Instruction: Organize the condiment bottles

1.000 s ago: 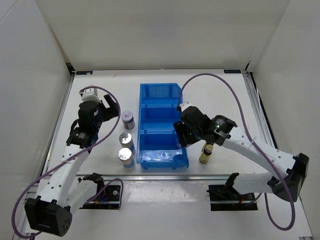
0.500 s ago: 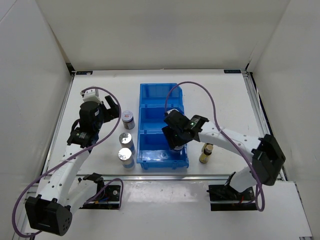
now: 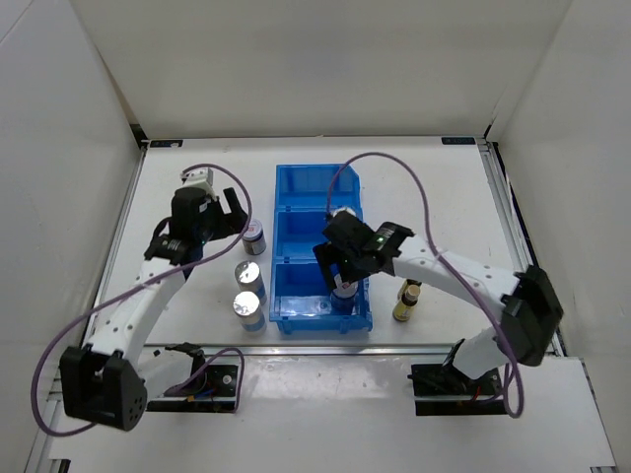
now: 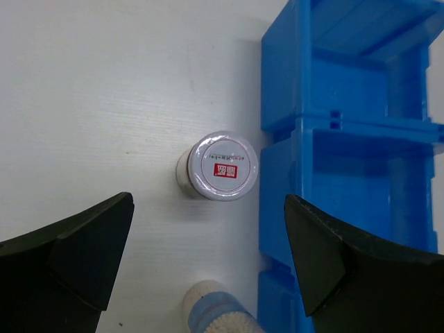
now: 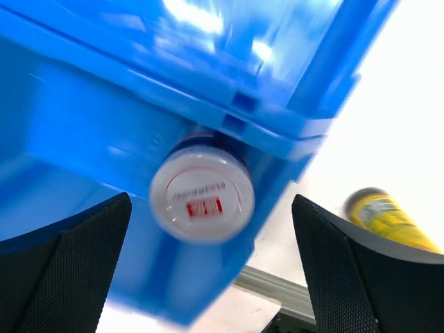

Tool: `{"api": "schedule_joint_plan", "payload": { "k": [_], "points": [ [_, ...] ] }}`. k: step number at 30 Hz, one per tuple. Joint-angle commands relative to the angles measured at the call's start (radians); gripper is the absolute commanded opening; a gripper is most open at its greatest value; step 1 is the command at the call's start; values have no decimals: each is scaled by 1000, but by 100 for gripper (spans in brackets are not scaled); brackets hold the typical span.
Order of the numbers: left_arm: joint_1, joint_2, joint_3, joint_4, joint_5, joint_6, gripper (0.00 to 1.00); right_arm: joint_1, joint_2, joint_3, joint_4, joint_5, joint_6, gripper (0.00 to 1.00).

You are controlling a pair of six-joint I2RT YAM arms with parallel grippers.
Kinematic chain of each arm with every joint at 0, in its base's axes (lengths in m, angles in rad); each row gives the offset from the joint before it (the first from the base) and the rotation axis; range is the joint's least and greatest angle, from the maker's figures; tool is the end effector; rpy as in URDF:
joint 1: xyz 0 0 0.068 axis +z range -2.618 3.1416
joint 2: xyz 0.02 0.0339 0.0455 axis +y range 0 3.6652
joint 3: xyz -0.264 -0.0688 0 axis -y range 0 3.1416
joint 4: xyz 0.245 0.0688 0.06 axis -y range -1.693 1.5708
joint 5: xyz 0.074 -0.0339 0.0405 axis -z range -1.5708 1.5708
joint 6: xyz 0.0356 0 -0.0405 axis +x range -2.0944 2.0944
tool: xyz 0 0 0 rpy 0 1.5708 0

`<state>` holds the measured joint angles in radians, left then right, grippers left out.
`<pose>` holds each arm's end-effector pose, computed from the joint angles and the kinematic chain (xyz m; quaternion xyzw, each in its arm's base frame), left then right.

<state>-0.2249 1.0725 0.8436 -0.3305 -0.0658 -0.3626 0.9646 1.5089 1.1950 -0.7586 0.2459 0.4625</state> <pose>0.2334 -0.0510 0.2901 -0.0760 0.8712 -0.1126 0.4717 0.1821 0.2474 0.2631 -0.2096 0.9392 0.0703 0.2628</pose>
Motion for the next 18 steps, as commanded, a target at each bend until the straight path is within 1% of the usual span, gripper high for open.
{"api": "schedule_joint_plan", "payload": {
  "k": [1, 3, 4, 6, 9, 12, 14, 18],
  "points": [
    [-2, 113, 118, -115, 76, 37, 100, 5, -175, 113, -50, 107, -37, 100],
    [-2, 186, 150, -143, 102, 50, 100, 5, -232, 133, -50, 133, -61, 100],
    [-2, 207, 170, -143, 125, 50, 100, 5, -284, 147, -50, 159, -70, 100],
    [-2, 243, 186, -157, 184, 62, 100, 5, -329, 156, -50, 184, -99, 100],
    [-2, 306, 210, -180, 193, 62, 100, 5, -407, 156, -59, 219, -133, 100],
    [-2, 354, 248, -189, 193, 73, 100, 5, -440, 156, -83, 253, -133, 100],
    [-2, 391, 278, -200, 202, 73, 100, 5, -449, 127, -84, 279, -133, 100],
    [-2, 446, 325, -226, 155, 82, 100, 5, -449, 92, -84, 279, -113, 100]
  ]
}}
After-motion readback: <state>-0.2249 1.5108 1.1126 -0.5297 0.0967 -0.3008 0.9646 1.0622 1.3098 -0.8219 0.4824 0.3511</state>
